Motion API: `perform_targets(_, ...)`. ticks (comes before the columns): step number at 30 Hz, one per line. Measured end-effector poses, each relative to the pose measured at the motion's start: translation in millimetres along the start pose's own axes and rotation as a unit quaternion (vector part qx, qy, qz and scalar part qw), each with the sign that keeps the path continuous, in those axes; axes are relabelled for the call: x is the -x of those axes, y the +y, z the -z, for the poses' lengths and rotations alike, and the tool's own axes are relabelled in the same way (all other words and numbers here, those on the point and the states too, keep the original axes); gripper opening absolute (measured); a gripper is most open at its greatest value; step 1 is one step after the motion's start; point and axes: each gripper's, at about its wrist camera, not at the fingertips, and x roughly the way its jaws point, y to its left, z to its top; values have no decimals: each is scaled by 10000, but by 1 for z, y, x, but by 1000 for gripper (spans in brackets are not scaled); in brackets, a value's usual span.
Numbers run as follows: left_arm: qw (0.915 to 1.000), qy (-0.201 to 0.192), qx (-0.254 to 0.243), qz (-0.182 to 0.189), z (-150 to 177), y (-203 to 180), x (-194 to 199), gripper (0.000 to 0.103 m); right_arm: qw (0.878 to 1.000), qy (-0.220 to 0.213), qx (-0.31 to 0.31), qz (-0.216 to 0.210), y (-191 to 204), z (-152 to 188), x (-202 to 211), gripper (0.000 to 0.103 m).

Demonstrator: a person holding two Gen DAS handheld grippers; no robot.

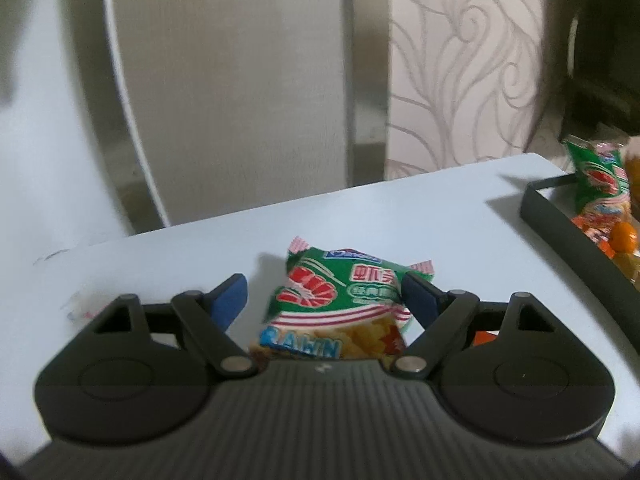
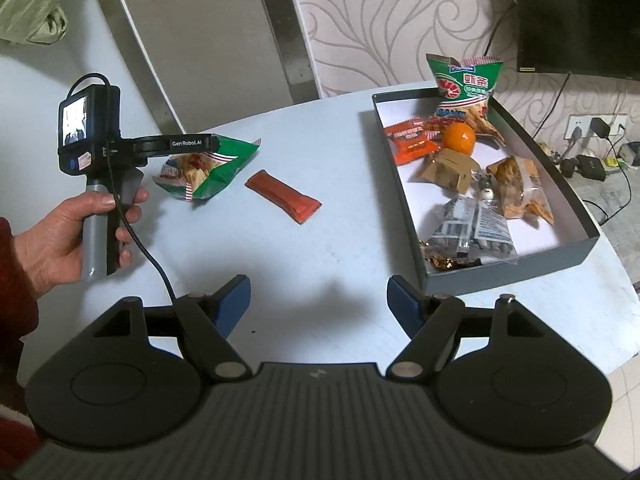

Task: Organize snacks
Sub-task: 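Move both tools back to the table toward the green bag and red stick, then grasp the green shrimp-chip bag with left tool while right tool grasps the red stick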

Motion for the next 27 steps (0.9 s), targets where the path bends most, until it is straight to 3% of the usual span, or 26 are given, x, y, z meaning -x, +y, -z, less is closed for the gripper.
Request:
perform_targets(4,9990,65,-395,179,3,-12,-4,86,10000,-4,-33,54,-2,0,3,79)
perform_targets(7,9978,161,-638,40,9,-19,-11,89,10000,19,-46,68,-4,-2,3,79)
perform_targets(12,9985,447,-306,-46,17,-8,-27,97,10000,40,14,56,-6,-5,0,79)
perform_targets(19,9986,476,137,-192,19,7,-19,80,9995,52,292,-47,-6,-18,-14,79)
perform_targets(27,9970,612,105,-470,27,20,-7,79,9939,252,1030,-319,18,-55,-80,75)
